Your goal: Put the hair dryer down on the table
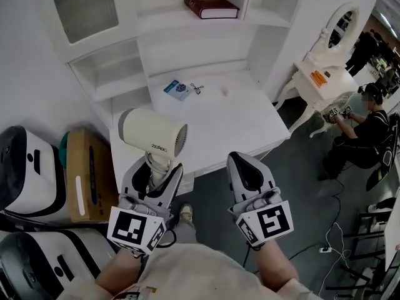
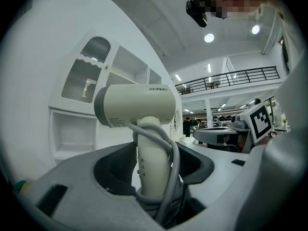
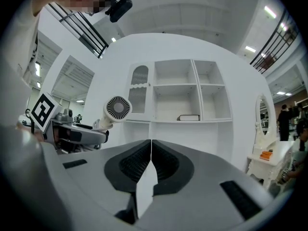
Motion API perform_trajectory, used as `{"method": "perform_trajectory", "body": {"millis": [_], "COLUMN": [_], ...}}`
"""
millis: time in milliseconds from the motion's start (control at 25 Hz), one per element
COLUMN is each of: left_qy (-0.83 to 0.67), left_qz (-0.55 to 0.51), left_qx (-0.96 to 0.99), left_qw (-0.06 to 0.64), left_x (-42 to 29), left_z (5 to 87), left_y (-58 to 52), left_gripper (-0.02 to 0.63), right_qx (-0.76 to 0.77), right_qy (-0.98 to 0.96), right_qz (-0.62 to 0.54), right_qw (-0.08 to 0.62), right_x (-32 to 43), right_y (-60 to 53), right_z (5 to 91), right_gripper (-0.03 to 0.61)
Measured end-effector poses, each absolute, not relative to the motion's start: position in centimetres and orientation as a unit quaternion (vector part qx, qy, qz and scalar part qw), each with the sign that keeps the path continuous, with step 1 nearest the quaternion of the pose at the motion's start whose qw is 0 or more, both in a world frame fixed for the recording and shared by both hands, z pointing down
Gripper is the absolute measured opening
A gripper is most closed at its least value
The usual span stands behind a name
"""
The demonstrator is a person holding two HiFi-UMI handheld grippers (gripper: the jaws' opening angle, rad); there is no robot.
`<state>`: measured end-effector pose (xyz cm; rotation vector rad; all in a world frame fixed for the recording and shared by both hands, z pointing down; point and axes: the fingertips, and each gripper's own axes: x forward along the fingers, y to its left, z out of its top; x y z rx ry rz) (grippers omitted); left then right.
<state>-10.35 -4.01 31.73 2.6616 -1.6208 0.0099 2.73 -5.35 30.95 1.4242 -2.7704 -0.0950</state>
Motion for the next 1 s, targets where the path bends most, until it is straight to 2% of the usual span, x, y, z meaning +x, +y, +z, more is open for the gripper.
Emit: {"method": "perform_trajectory", "body": {"millis": [440, 1000], "left_qy": [-0.496, -0.482], "left_qz": [0.006, -0.003], "left_qx": [0.868, 0.876], "left_qw": [0.026, 0.033], "left_x": [-13.3, -14.7], "left_z": [32.1, 31.8], "left_y": [-14.9, -20.0], "left_gripper": [0.239, 0.239], "right_qx": [0.478, 0.478], "right_qy": [-0.877, -0.877], "right_qz": [-0.032, -0.038], "right_qw": [0.020, 0.025], "right_x": [-0.9, -3.2], "right_y": [-16.6, -22.2], "right_z": [30.2, 29.3], "right_gripper": [0.021, 0.021]}}
